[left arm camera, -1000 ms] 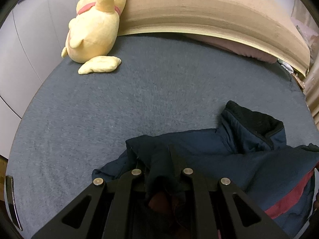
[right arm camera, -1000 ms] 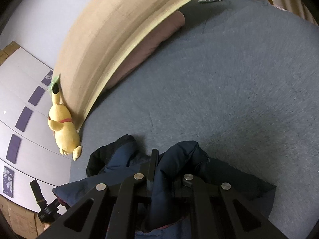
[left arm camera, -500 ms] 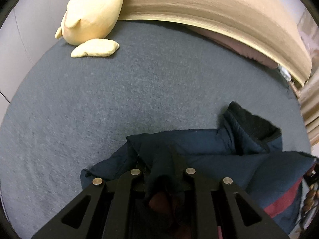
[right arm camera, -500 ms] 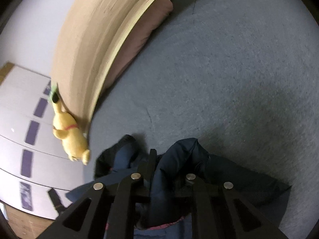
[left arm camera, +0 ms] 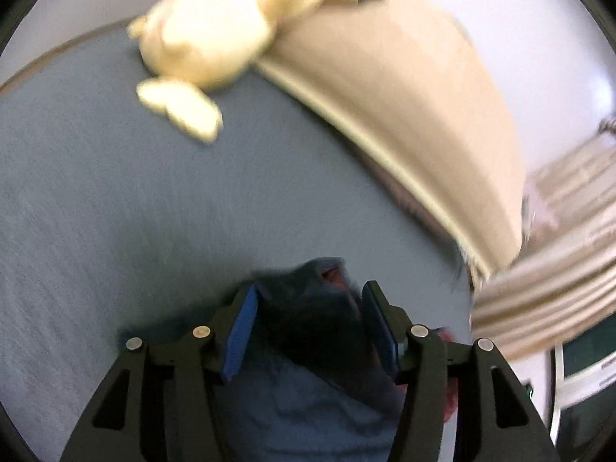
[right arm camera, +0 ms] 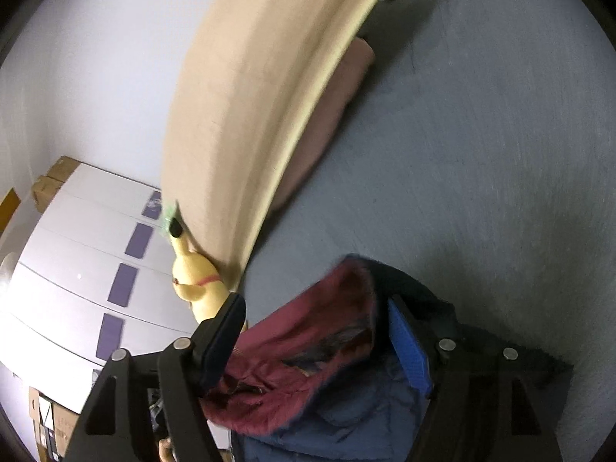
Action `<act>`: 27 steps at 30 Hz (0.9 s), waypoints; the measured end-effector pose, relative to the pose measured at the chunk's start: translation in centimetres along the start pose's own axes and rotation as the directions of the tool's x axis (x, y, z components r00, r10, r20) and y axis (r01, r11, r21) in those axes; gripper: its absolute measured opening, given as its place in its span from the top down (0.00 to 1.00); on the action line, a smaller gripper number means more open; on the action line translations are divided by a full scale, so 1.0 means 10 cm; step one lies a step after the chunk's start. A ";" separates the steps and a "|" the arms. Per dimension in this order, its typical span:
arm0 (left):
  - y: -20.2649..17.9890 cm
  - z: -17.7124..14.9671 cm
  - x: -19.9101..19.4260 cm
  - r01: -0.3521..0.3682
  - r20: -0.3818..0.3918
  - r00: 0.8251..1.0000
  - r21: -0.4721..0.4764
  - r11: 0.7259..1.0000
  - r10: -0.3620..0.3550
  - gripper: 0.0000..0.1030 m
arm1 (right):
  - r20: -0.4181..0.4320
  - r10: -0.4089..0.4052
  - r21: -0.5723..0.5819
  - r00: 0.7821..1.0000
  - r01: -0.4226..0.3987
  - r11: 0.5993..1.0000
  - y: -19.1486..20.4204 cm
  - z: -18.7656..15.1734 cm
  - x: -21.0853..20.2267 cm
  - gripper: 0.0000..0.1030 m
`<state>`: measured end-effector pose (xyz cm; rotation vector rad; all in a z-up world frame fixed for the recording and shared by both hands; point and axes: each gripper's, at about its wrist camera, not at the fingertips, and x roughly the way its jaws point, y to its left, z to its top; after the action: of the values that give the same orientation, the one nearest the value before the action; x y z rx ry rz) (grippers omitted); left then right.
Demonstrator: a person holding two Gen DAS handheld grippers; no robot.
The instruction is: Fold large clothes
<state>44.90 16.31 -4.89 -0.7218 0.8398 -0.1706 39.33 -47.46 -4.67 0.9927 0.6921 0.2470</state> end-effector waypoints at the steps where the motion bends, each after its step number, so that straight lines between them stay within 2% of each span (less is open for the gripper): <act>1: -0.01 0.04 -0.10 -0.025 0.066 0.998 0.013 1.000 0.024 0.40 | 0.013 0.006 -0.014 1.000 -0.005 1.000 0.02 0.02 -0.04 0.25; 2: -0.03 0.07 -0.20 -0.069 0.133 0.989 0.036 0.997 0.064 0.33 | 0.028 0.010 -0.035 1.000 -0.009 0.999 0.05 0.04 -0.09 0.25; 3: -0.07 0.09 -0.23 -0.102 0.152 0.984 0.067 0.993 0.090 0.30 | 0.036 0.004 -0.062 0.999 -0.002 0.998 0.08 0.05 -0.12 0.25; 6: -0.16 0.05 -0.06 -0.146 0.087 0.988 0.198 0.969 0.130 0.30 | 0.019 -0.073 -0.164 0.997 0.075 0.984 0.11 0.06 -0.08 0.25; 8: -0.21 -0.06 0.17 -0.174 0.018 0.984 0.298 0.939 0.177 0.30 | -0.014 -0.125 -0.218 0.992 0.119 0.969 0.08 0.02 0.04 0.25; 9: -0.22 -0.15 0.33 -0.182 -0.024 0.979 0.350 0.919 0.203 0.30 | -0.027 -0.151 -0.237 0.988 0.141 0.961 0.04 0.00 0.09 0.25; 12: -0.17 -0.31 0.66 -0.192 -0.101 0.961 0.423 0.886 0.257 0.30 | -0.081 -0.247 -0.304 0.966 0.212 0.929 -0.09 -0.05 0.33 0.25; 13: -0.16 -0.37 0.79 -0.199 -0.129 0.950 0.449 0.871 0.283 0.30 | -0.099 -0.259 -0.310 0.961 0.217 0.926 -0.14 -0.06 0.38 0.25; 15: -0.17 -0.42 0.90 -0.222 -0.126 0.940 0.478 0.850 0.316 0.31 | -0.119 -0.288 -0.329 0.950 0.236 0.914 -0.19 -0.04 0.50 0.25; 17: -0.17 -0.39 0.96 -0.222 -0.119 0.941 0.490 0.843 0.317 0.31 | -0.119 -0.275 -0.322 0.954 0.225 0.920 -0.20 0.01 0.55 0.26; 18: -0.18 -0.39 0.98 -0.226 -0.114 0.941 0.490 0.842 0.319 0.32 | -0.120 -0.274 -0.320 0.954 0.224 0.921 -0.20 0.03 0.58 0.33; 19: -0.18 -0.38 1.00 -0.235 -0.108 0.939 0.494 0.837 0.328 0.36 | -0.119 -0.279 -0.331 0.953 0.227 0.916 -0.19 0.04 0.59 0.47; 20: -0.17 -0.38 1.04 -0.261 -0.096 0.930 0.505 0.822 0.355 0.51 | -0.117 -0.304 -0.348 0.946 0.247 0.904 -0.18 0.05 0.60 0.83; 21: -0.16 -0.39 1.11 -0.318 -0.074 0.908 0.520 0.792 0.413 0.69 | -0.098 -0.357 -0.369 0.929 0.300 0.880 -0.17 0.05 0.64 0.89; 22: -0.14 -0.40 1.18 -0.344 -0.070 0.895 0.521 0.781 0.441 0.70 | -0.088 -0.387 -0.376 0.918 0.330 0.866 -0.18 0.04 0.66 0.90; 24: -0.08 -0.42 1.24 -0.363 -0.069 0.886 0.513 0.778 0.459 0.70 | -0.093 -0.438 -0.386 0.894 0.373 0.844 -0.25 0.00 0.74 0.91; 27: -0.12 -0.47 1.30 -0.402 -0.040 0.866 0.537 0.742 0.498 0.69 | -0.112 -0.477 -0.377 0.872 0.407 0.832 -0.35 -0.05 0.84 0.91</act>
<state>50.36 7.64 -14.27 0.0219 1.0658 -0.0142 45.03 -44.84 -11.33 0.4517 1.0092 0.0510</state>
